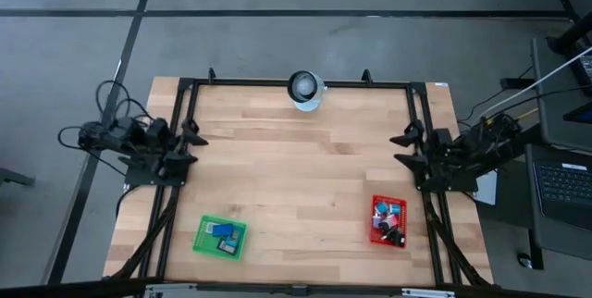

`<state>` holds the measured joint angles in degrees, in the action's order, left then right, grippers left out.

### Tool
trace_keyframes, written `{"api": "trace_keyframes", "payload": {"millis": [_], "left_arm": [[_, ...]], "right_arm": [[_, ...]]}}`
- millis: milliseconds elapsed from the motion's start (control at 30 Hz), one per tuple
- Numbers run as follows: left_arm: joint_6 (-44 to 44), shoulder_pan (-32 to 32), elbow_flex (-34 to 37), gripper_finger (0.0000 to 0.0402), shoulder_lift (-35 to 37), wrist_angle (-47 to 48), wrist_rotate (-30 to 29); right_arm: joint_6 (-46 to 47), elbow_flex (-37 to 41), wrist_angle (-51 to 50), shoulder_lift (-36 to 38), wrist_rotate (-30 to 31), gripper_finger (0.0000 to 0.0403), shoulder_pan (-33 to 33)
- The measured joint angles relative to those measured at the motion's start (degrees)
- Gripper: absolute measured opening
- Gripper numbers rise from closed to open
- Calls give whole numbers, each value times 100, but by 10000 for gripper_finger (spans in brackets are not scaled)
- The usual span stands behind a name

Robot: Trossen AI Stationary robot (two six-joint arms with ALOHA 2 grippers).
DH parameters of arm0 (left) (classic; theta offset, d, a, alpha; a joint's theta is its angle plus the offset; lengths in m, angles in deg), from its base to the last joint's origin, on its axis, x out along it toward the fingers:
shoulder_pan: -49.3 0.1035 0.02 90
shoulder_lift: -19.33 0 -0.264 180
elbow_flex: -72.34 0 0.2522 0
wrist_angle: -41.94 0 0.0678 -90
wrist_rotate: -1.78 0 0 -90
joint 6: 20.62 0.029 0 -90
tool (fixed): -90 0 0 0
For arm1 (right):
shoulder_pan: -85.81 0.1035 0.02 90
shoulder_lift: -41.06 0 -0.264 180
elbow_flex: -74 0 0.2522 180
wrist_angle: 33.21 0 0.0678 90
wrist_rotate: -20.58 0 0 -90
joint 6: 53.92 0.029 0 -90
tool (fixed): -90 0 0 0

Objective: Pick & Place Office items
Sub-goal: Return to Home Position

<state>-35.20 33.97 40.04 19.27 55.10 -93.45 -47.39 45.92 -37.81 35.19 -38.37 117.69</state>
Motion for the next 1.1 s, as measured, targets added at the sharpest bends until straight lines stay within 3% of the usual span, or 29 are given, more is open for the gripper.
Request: {"api": "trace_keyframes", "payload": {"millis": [200, 400, 700, 900, 1100], "left_arm": [[-514, 0, 1066, 239, 2, -1283, 34], [-973, 0, 1808, 239, 2, -1968, 33], [-1224, 0, 1805, 239, -2, -1518, 213], [-1924, 0, 1805, 239, -2, -393, 681], [-1553, -9, 1800, 239, -275, -69, 868]], "right_arm": [[130, 825, 848, 209, 4, 247, 0], [657, 1361, 1254, 296, 3, 247, 0], [681, 1344, 1101, 298, -1, 247, 0], [1436, 1344, -508, 294, -1, 247, 0], [729, 1335, -554, 62, -437, 247, 1]]}}
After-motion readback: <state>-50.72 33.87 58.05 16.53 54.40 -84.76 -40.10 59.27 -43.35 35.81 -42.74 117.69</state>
